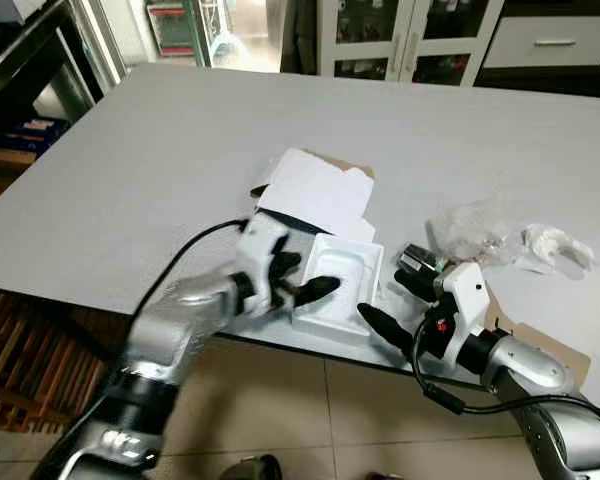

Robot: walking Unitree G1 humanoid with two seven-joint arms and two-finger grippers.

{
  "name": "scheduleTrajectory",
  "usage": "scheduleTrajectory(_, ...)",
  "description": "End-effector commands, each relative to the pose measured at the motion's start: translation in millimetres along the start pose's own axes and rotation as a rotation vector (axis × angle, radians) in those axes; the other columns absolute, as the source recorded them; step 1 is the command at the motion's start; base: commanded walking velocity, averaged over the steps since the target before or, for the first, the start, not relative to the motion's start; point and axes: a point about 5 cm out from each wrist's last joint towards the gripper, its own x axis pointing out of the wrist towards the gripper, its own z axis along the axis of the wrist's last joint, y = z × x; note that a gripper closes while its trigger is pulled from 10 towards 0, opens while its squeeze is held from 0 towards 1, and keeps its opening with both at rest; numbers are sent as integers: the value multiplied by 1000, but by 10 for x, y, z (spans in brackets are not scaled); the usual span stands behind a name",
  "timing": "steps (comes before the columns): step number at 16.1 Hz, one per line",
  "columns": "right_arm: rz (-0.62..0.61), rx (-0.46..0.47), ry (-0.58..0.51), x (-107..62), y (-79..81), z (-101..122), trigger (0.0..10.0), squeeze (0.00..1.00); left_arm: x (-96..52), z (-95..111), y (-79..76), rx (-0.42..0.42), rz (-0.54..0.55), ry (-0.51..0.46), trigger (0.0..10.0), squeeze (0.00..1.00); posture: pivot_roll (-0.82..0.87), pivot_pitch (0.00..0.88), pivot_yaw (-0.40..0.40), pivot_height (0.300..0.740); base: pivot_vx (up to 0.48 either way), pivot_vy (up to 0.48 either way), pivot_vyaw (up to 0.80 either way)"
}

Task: Picking trash to rubbish bin

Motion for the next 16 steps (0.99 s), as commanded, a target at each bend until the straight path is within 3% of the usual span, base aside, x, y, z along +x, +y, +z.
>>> scheduleTrajectory(1,4,-2,-4,20,19,14,10000,0,76,61,-102,21,6,11,10000,0,-95,118,96,740,0,0,0)
scheduleTrajectory(4,3,-2,-8,27,25,19,10000,0,228,56,-302,25,-4,19,10000,0,-102,116,100,740,0,0,0)
scheduleTrajectory(7,-1,-2,-10,26,26,20,10000,0,226,59,-232,120,118,75,10000,0,-99,118,105,740,0,0,0)
scheduleTrajectory(8,-2,-1,-10,25,27,18,10000,0,200,173,-188,132,164,30,10000,0,-97,118,106,740,0,0,0)
scheduleTrajectory(9,-3,1,-10,26,27,11,10000,0,109,542,-158,156,186,-130,10000,0,-91,117,107,740,0,0,0)
scheduleTrajectory(10,-3,1,-10,34,28,4,10000,0,31,788,-145,172,191,-220,10000,0,-89,114,108,740,0,0,0)
scheduleTrajectory(11,-3,2,-11,43,28,4,10000,0,-2,866,-115,199,214,-231,10000,0,-88,112,109,740,0,0,0)
scheduleTrajectory(13,-1,2,-14,56,29,6,10000,0,-35,862,-35,258,275,-162,10000,0,-87,109,111,740,0,0,0)
scheduleTrajectory(16,-2,1,-15,69,32,-1,10000,0,6,634,12,240,301,-55,10000,0,-90,100,115,740,0,0,0)
